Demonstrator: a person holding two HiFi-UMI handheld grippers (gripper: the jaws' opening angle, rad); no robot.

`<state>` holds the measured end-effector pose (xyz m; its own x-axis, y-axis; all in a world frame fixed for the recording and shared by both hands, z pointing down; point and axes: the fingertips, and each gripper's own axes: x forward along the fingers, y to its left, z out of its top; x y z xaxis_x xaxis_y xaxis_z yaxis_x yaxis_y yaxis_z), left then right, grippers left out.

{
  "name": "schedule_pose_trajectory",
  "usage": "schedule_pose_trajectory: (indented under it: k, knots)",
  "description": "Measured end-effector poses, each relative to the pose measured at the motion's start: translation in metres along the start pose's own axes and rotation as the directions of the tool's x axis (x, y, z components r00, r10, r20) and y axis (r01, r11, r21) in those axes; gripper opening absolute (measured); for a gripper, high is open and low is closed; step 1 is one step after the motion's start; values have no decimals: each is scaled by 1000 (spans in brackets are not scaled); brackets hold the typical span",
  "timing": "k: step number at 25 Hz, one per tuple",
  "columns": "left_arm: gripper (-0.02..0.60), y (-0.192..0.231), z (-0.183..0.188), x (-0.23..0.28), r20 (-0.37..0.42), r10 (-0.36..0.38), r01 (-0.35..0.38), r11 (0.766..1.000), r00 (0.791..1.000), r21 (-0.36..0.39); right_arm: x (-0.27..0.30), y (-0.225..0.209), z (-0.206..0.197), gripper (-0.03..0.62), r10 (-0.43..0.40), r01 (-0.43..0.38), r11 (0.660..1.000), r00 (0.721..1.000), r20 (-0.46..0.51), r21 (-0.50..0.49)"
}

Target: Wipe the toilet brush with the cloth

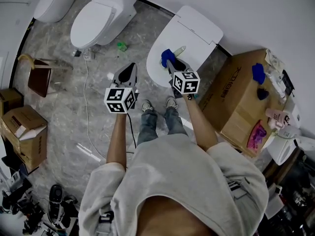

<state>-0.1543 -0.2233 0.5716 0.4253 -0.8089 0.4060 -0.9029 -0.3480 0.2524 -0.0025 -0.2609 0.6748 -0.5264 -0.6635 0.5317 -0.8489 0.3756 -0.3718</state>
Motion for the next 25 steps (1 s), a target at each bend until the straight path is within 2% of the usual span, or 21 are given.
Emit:
schedule_pose_trajectory:
  k: [11,19,22,25]
  knots:
    - [18,9,-5,1,-19,7,-7,1000,1000,-2,23,-15,-56,102,-8,10,1000,989,-149,11]
    - [18,9,-6,-4,-25,7,-7,1000,1000,8,29,-35,-110,103,-29,30,1000,949,-314,-1]
    - [18,9,-5,-4,-21,4,-3,1000,1000,9,22,-41,-115,101,-41,44,999,948,-317,2]
    - [18,6,-4,-4,-19,-3,4,1000,1000,10,11,-43,-109,102,-54,57,998,958,-283,3]
